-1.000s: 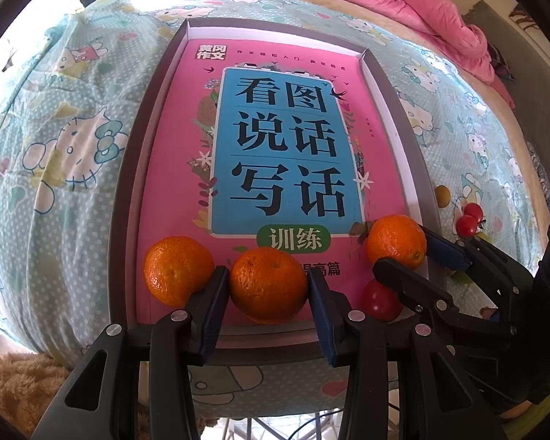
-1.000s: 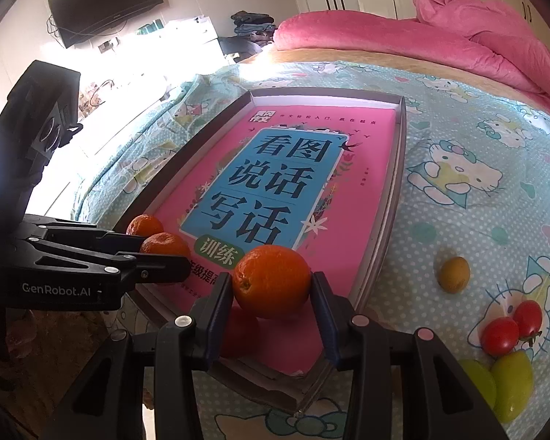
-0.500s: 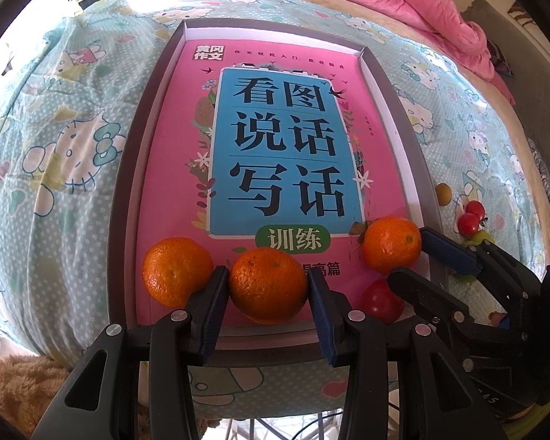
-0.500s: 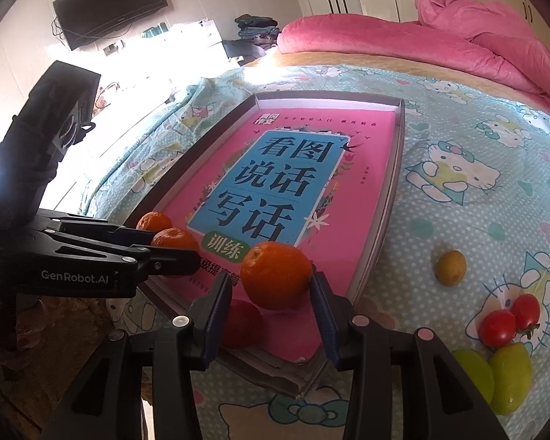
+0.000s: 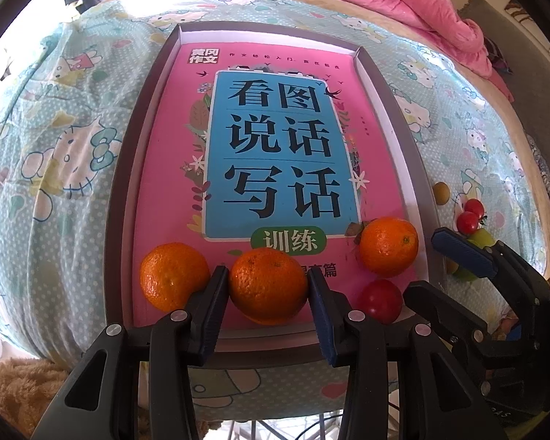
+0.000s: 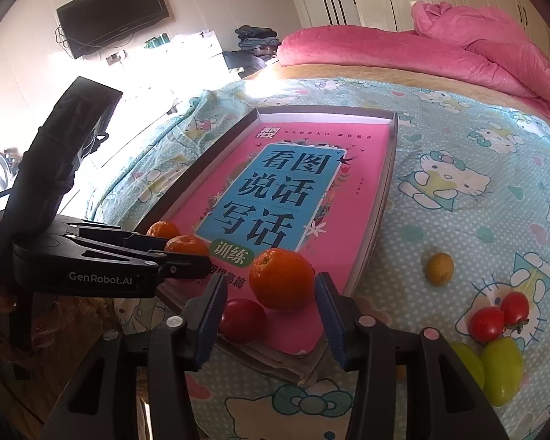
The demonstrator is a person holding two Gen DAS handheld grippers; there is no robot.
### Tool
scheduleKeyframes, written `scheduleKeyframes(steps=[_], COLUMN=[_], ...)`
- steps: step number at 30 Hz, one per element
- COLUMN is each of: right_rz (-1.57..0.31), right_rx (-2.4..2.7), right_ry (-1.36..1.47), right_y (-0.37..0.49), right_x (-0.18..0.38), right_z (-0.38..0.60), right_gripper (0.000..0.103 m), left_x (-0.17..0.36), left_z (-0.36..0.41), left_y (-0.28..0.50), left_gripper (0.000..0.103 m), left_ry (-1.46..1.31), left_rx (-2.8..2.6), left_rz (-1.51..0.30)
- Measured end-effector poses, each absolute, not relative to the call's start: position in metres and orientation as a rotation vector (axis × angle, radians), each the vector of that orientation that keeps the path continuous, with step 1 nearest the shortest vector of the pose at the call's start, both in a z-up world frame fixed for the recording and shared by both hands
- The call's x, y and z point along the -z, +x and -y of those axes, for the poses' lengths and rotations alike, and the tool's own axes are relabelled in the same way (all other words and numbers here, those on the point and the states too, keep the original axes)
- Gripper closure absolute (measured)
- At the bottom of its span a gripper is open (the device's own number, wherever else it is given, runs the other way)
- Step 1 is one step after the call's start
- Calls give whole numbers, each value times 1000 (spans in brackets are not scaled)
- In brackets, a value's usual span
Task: Organize fruits
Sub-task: 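Lower the mandarin onto the book and open the left tool while the right tool releases the orange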
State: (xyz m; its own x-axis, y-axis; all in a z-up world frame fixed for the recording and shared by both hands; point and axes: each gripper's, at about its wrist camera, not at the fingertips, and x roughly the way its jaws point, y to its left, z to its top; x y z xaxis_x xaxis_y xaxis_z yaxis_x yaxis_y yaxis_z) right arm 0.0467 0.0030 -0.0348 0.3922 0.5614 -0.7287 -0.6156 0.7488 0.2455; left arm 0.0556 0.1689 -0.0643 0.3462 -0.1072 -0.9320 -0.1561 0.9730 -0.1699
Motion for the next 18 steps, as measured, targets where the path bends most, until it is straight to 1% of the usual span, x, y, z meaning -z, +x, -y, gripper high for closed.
scheduleKeyframes(steps=[7,9,11,12,13,17,18], right_rz=[-880,-877,-875,-875,-872,-864,-863], right_rx=[-734,-726,-723,-722,-718,-710,-708], right_ry=[-77,-79,-77,-79,-83,-97,-98], right_y=[44,43,42,42,41,39,39], right_x=[31,32,31,31,31,31,30], right_z=[0,2,3,3,3,3,4], right_gripper=[47,45,44,44,44,44,42], left_x=[60,59,56,55,54,53,52], left_z=[-167,-166,-166,-167,-167,-167,-167], left_y=[54,54,54,53,53,53,53], left_gripper=[58,57,52,47,45,43,41], left_ry=[-250,-250,-246,-244,-242,-236,-234], left_rx=[-20,-16,-17,-20,-23,-26,-25], left_rz=[-1209,-1200,-1191,-1187,-1184,-1176,-1173])
